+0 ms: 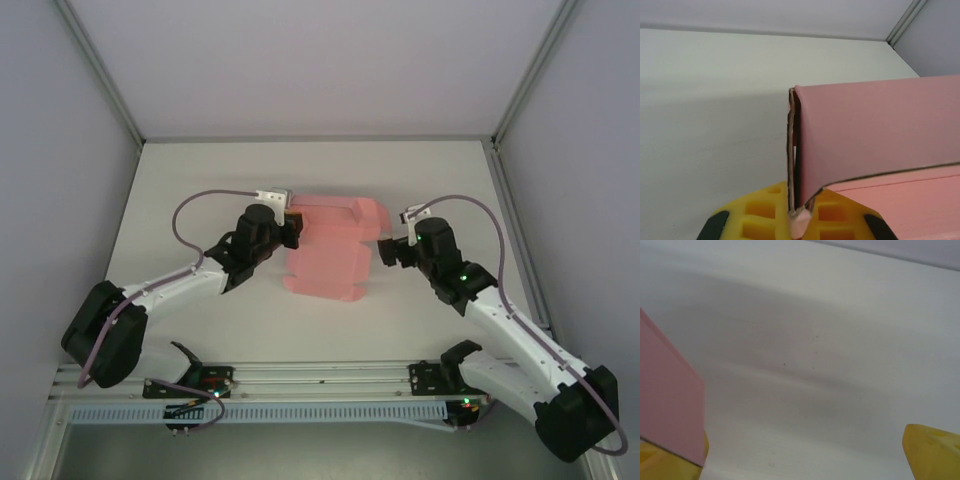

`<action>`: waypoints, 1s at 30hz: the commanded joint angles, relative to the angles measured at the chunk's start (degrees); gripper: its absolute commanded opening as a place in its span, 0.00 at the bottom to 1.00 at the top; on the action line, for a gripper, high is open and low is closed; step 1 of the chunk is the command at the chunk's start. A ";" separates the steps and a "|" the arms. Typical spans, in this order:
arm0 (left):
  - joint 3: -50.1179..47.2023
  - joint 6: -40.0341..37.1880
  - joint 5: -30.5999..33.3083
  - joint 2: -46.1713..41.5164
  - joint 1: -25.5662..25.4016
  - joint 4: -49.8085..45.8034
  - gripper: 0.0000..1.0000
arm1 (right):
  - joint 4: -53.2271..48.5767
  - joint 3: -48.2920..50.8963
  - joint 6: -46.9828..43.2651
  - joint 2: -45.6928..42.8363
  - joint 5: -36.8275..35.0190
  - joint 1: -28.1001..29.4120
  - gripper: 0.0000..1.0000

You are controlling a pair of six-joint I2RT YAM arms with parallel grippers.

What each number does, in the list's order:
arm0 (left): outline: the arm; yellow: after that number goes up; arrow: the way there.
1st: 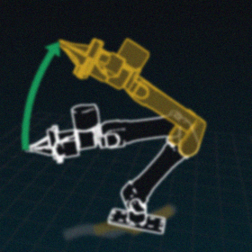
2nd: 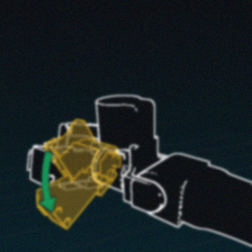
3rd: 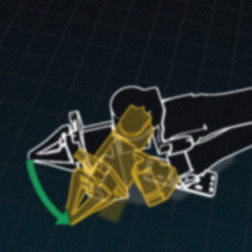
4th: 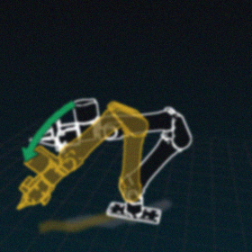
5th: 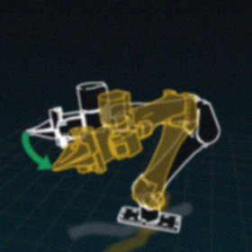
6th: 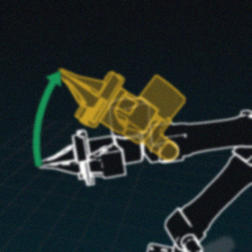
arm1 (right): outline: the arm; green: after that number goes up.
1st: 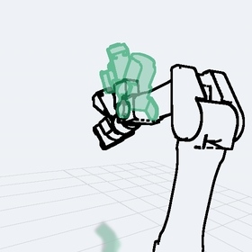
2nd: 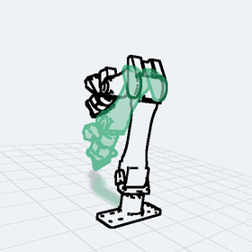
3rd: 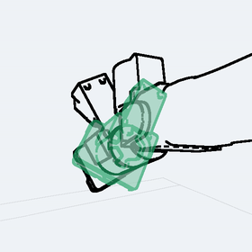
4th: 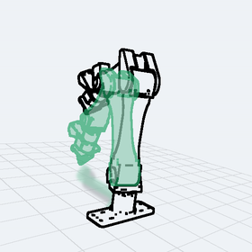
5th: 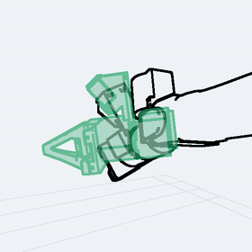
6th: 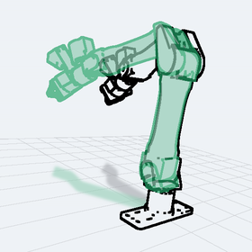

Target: Assemble paper box

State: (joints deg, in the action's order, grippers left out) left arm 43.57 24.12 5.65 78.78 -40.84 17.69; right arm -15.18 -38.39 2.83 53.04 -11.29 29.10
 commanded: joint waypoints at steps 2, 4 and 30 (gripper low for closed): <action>0.46 1.32 0.08 -1.28 0.32 -0.46 0.00 | 10.59 -1.19 -2.67 2.36 3.98 -0.23 1.00; 0.21 1.55 -0.14 -1.21 0.29 -0.34 0.00 | 12.11 -1.88 -3.38 3.65 5.66 -0.22 1.00; 0.43 2.67 -0.29 1.31 2.51 -1.22 0.00 | 12.39 0.14 0.82 -0.89 8.45 0.11 1.00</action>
State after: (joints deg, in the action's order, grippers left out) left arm 43.55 25.89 4.89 80.36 -39.66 16.47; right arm 0.58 -38.68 2.17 55.99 0.58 29.28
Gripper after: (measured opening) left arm 0.044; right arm 0.998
